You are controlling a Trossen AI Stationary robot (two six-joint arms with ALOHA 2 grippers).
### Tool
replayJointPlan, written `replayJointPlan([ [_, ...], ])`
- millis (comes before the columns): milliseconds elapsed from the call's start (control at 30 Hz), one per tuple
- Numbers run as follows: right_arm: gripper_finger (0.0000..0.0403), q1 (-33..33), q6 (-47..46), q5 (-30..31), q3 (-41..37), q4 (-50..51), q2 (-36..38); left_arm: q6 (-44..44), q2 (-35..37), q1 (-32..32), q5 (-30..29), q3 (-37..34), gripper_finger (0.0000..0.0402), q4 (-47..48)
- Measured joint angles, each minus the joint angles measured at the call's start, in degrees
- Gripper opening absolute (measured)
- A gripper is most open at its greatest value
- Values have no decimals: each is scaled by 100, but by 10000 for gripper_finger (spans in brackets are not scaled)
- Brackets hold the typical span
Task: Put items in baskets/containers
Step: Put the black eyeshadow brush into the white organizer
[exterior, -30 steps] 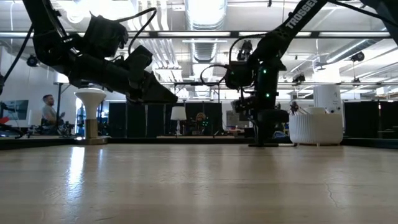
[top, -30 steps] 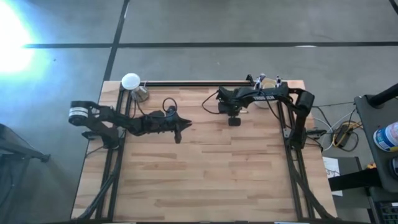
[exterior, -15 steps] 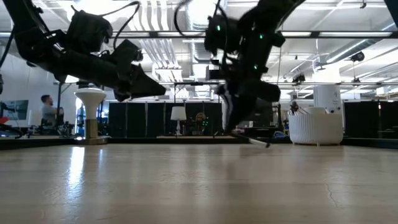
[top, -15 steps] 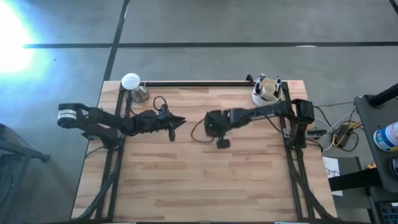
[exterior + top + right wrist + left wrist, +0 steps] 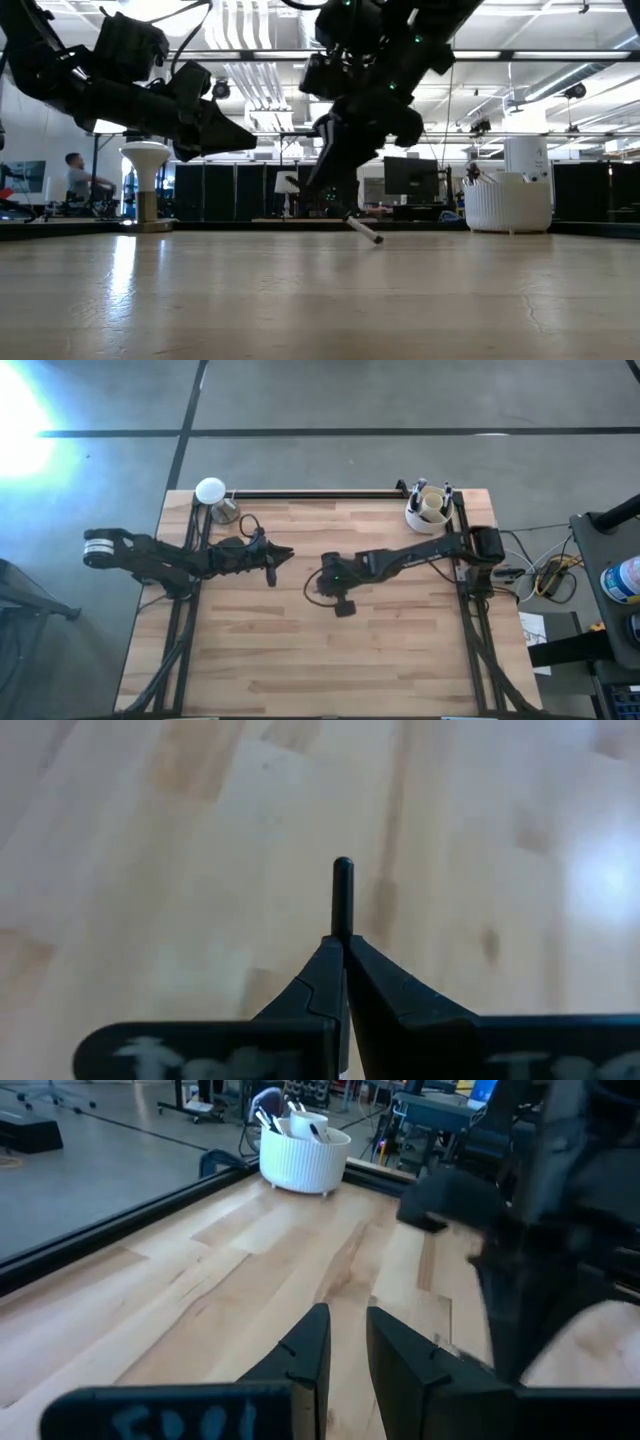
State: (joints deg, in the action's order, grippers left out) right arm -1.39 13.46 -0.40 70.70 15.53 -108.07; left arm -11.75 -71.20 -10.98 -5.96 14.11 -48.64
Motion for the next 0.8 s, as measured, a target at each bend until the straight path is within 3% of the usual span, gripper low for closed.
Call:
replayJointPlan([
  [467, 8, -17, -24, -86, 1230, 5, -1585, -7, -17, 4, 7, -37, 61, -3],
  [633, 8, -81, 6, 80, 1528, 684, -1395, 113, -28, 56, 17, -37, 61, 15],
  [800, 8, -281, 114, 354, 1288, 1062, -513, 143, -80, 197, 48, -23, 61, 71],
])
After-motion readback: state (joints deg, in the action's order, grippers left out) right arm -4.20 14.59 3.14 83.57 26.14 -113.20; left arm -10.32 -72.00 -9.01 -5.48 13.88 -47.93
